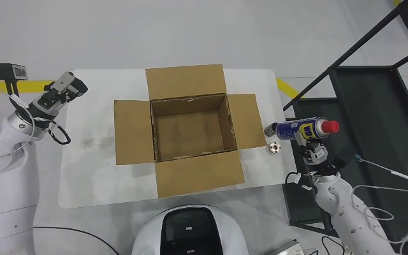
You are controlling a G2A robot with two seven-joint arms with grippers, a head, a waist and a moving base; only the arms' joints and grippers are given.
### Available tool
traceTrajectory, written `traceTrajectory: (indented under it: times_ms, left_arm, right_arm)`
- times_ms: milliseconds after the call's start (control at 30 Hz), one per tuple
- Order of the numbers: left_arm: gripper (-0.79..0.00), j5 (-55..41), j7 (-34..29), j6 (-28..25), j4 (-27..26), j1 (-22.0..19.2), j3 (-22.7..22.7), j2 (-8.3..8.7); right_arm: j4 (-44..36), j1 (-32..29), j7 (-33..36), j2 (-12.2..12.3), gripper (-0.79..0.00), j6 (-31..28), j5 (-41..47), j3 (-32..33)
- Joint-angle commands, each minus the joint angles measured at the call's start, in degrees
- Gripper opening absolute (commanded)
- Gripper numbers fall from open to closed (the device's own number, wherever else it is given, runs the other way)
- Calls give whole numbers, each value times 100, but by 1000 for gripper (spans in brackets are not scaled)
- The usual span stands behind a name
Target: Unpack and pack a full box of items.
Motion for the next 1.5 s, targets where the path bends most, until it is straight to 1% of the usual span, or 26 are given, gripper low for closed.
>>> traceTrajectory:
  times_ms: [0,333,367,567,700,800,1467]
  left_arm:
    - [0,0,0,0,0,0,0,0]
    - [0,0,0,0,0,0,0,0]
    - [0,0,0,0,0,0,0,0]
    - [0,0,0,0,0,0,0,0]
    - [0,0,0,0,0,0,0,0]
    - [0,0,0,0,0,0,0,0]
    - [0,0,0,0,0,0,0,0]
  right_arm:
    - [0,0,0,0,-785,0,1,0]
    - [0,0,0,0,-785,0,1,0]
    - [-25,13,103,-1,-785,37,-24,3]
    - [-642,186,1244,19,-785,280,-526,121]
    - [-1108,213,1929,26,-785,253,-685,158]
    - [-1348,214,2320,24,-785,243,-735,178]
    - [-1369,214,2354,23,-785,248,-742,179]
